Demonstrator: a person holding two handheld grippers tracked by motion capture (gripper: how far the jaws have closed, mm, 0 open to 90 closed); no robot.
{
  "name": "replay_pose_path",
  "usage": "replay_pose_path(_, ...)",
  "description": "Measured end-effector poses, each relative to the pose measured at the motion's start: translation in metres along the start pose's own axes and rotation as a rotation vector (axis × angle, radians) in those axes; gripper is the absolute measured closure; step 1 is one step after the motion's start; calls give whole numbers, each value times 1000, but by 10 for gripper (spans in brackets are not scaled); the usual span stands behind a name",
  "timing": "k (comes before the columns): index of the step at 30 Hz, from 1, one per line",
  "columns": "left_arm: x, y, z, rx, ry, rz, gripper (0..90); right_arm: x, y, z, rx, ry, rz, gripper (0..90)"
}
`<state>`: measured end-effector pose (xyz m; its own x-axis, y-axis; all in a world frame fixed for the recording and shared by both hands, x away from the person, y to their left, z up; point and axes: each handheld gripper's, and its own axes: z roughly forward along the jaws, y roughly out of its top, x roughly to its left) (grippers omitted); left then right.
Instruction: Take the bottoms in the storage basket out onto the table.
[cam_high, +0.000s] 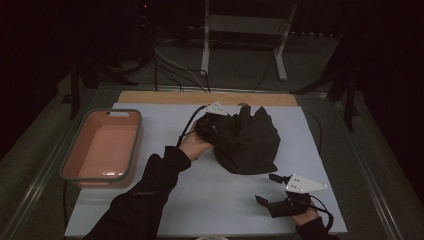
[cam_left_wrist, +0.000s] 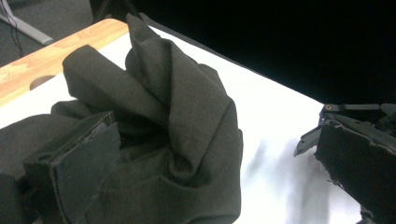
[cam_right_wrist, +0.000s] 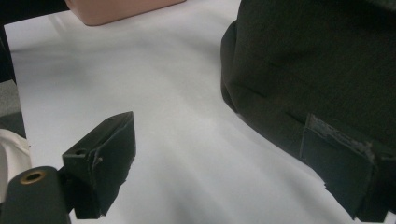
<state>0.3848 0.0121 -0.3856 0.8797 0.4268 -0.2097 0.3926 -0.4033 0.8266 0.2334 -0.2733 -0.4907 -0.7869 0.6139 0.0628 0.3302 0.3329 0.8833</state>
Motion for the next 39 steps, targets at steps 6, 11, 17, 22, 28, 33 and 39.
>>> replay_pose_path(6,0,-7,-7,25,15,12,3,0,0,1,2,0,-1,105)
replay_pose_path(11,1,-14,-14,25,18,3,3,0,0,1,6,0,-3,105)
replay_pose_path(17,1,-25,-21,29,21,9,3,0,0,1,6,0,-7,105)
replay_pose_path(22,-1,-31,-25,47,39,23,3,0,0,1,7,0,-9,105)
replay_pose_path(28,-4,-40,-31,44,23,21,3,1,0,2,11,1,-8,105)
replay_pose_path(33,-6,-50,-36,43,15,16,3,1,0,2,13,-1,-9,105)
replay_pose_path(39,-7,-62,-38,56,12,14,3,2,0,2,15,-1,-10,105)
